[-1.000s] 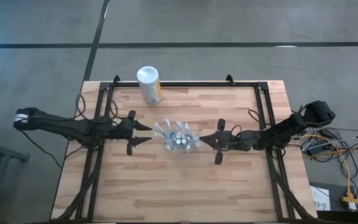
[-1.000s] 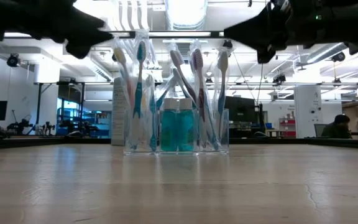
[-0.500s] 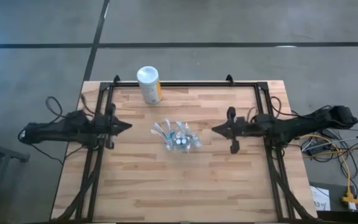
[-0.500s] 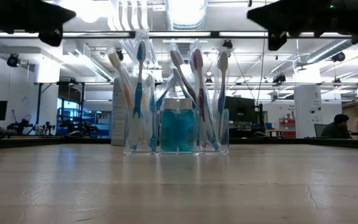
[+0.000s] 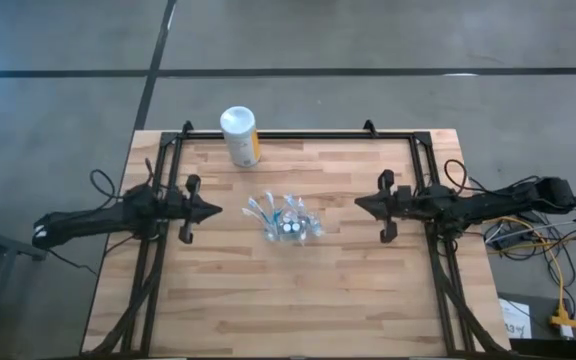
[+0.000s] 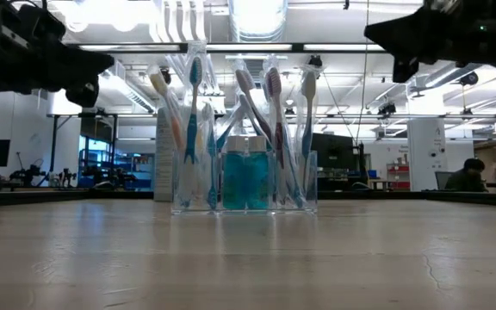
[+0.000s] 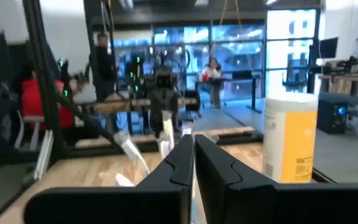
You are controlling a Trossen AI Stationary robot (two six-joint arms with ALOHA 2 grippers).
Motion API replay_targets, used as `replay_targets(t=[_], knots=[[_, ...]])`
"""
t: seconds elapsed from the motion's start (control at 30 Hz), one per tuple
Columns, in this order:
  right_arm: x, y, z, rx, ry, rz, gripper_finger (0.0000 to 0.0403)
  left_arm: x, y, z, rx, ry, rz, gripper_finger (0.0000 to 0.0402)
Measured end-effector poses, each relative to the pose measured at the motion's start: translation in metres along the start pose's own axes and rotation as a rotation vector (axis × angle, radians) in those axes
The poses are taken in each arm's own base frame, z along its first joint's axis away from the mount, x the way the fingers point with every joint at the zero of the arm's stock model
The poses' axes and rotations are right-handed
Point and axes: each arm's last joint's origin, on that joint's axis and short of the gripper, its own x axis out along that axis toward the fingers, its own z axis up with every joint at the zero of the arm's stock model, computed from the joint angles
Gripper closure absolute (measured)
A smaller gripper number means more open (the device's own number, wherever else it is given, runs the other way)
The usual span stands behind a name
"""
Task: Pick & Place toothbrushing station
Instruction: Return to Home Position
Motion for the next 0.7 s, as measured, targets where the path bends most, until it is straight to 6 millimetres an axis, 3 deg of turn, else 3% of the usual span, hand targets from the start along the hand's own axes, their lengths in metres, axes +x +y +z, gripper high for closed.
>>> replay_targets(t=[0.2, 0.7], knots=[[-0.025, -0.006, -0.015, 0.073, -0.133, -0.031, 0.039, -0.003, 0.001, 0.0, -0.011, 0.001, 0.001, 0.04], [-0.028, -0.007, -0.02, 0.057, -0.064, -0.068, 0.039, -0.006, 0.002, -0.006, -0.052, 0.048, 0.046, 0.0398]])
